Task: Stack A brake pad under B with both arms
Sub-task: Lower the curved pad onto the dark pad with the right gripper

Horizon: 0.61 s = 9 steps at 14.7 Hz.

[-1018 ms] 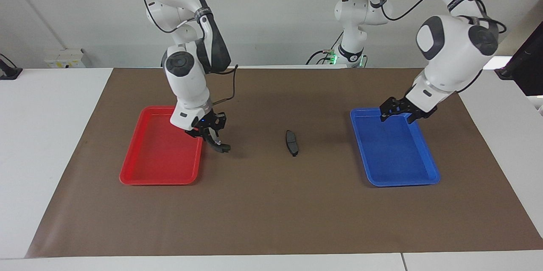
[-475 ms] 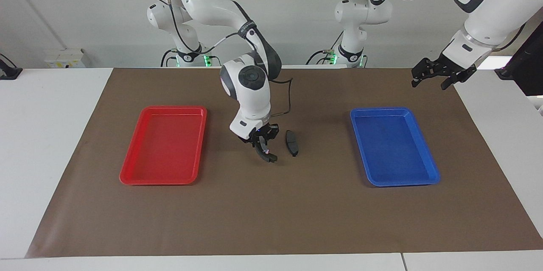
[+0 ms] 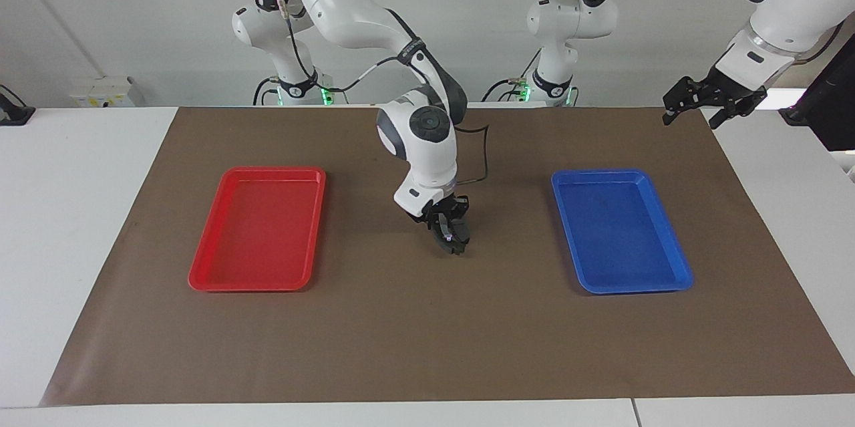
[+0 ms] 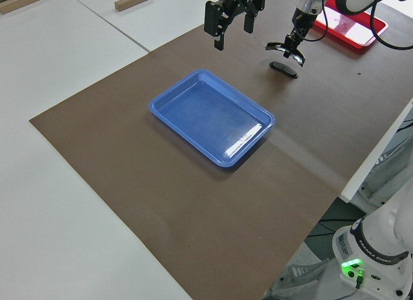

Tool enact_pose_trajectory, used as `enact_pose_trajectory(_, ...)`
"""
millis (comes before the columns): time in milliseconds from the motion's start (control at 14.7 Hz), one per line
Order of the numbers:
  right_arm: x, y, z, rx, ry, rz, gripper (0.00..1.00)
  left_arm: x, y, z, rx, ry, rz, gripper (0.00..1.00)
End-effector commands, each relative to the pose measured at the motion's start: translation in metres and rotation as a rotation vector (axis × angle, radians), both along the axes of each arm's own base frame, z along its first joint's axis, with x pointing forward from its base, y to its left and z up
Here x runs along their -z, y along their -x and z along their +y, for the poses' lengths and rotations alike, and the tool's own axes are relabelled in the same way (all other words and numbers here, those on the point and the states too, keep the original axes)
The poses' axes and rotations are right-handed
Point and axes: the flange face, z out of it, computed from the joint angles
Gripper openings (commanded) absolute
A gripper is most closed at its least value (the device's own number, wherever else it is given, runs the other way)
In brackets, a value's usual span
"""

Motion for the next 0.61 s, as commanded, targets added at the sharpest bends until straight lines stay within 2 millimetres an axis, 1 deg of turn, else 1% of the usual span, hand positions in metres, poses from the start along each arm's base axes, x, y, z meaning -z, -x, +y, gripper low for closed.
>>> enact_pose_trajectory(0,-0.005,-0.012,0.005,0.018,-0.026,-0.024,0.0,0.001,0.007,0.003,0.025,-0.044,0.011,0.98)
enact_pose_trajectory(204,-0.005,-0.014,0.005,0.007,-0.03,-0.061,0.0,0.001,0.005,0.0,0.026,-0.045,-0.012,0.98)
enact_pose_trajectory(271,-0.006,-0.013,0.008,0.005,-0.039,-0.069,0.0,0.001,0.004,0.0,0.02,-0.046,-0.023,0.98)
enact_pose_trajectory(339,-0.005,-0.01,0.01,0.0,-0.036,-0.066,0.0,0.0,0.004,0.0,0.017,-0.045,-0.028,0.98)
enact_pose_trajectory(407,-0.004,-0.003,0.019,-0.016,-0.035,-0.067,0.0,0.0,0.004,0.0,0.006,-0.045,-0.029,0.98)
enact_pose_trajectory(543,0.001,-0.001,0.019,-0.018,-0.03,-0.059,0.0,0.0,0.003,-0.002,-0.049,-0.045,-0.034,0.98)
